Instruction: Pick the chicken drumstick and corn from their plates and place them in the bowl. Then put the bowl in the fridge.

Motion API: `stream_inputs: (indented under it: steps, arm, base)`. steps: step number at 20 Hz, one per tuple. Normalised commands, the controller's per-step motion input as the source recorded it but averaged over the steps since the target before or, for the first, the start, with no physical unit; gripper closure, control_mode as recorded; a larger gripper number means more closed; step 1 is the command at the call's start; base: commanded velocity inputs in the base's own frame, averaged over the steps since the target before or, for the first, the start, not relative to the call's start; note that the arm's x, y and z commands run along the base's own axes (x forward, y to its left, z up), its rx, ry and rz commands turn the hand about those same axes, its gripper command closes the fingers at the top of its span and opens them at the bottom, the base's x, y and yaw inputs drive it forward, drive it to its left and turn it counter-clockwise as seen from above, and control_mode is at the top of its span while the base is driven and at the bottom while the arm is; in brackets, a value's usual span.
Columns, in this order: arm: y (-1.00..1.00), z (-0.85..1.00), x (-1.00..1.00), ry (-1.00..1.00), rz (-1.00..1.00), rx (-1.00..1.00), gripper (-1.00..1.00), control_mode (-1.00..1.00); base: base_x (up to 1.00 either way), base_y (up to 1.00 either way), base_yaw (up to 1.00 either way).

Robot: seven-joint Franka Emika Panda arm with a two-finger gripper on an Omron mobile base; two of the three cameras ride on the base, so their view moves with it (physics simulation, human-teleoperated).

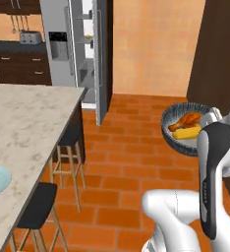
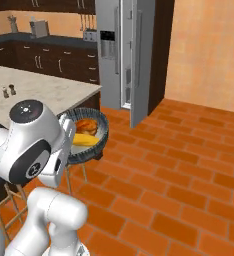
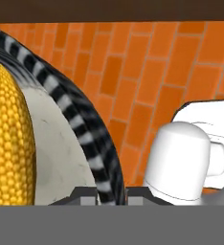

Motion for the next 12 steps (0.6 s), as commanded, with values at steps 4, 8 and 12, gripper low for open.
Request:
stream_inputs:
  steps: [4,8,12]
  arm:
    - [0.00,0.00,0.00,0.00,0.00,0.00,1.00,1.00]
    - [0.00,0.00,0.00,0.00,0.00,0.00,1.00,1.00]
    - [0.00,0.00,0.00,0.00,0.00,0.00,1.00,1.00]
  base:
    - [-1.00,-0.36,0.09]
    - [-1.00,-0.12,0.07]
    - [-1.00,0.08,0.09]
